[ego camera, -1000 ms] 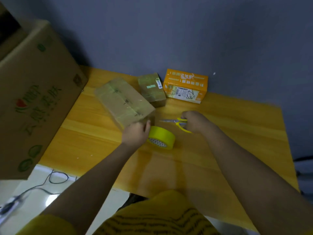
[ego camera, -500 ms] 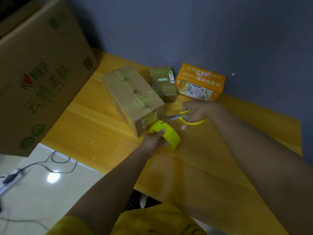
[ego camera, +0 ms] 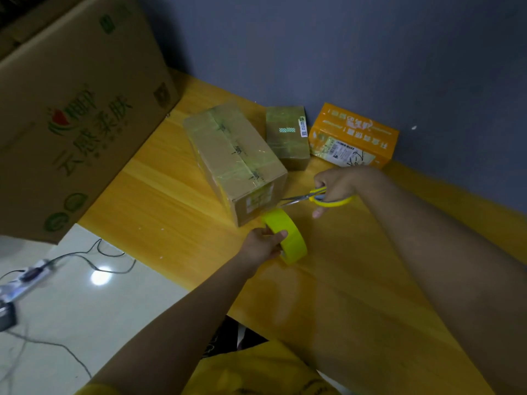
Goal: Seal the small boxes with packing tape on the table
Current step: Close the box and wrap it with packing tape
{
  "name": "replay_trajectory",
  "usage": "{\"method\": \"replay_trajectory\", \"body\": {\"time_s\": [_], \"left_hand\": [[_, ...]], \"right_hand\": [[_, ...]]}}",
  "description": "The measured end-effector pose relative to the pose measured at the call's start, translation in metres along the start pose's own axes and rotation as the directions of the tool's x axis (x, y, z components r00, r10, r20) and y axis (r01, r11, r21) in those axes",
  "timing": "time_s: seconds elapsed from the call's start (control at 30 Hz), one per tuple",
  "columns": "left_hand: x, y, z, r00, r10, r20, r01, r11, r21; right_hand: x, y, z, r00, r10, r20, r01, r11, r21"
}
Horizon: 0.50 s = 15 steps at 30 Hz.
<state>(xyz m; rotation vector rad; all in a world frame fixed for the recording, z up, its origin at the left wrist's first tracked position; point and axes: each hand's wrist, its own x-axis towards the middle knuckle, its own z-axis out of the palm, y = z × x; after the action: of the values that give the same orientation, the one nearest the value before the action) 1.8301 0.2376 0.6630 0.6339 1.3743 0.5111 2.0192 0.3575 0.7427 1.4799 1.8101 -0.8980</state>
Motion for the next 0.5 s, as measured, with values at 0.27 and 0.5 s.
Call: {"method": "replay_trajectory", "body": {"time_s": [0.27, 0.5], "left_hand": [[0.000, 0.004, -0.001, 1.000, 0.005, 0.002, -0.005, 1.000, 0.007], [0.004, 0.006, -0.005, 0.999, -0.018, 0.042, 0.015, 0.996, 0.088]], "right_hand": [[0.019, -0.018, 0.012, 0.982, -0.129, -0.137, 0.123, 0.991, -0.050], [-0.003, 0.006, 0.021, 0.993, 0.052, -0.108, -0.049, 0.998, 0.031]]}}
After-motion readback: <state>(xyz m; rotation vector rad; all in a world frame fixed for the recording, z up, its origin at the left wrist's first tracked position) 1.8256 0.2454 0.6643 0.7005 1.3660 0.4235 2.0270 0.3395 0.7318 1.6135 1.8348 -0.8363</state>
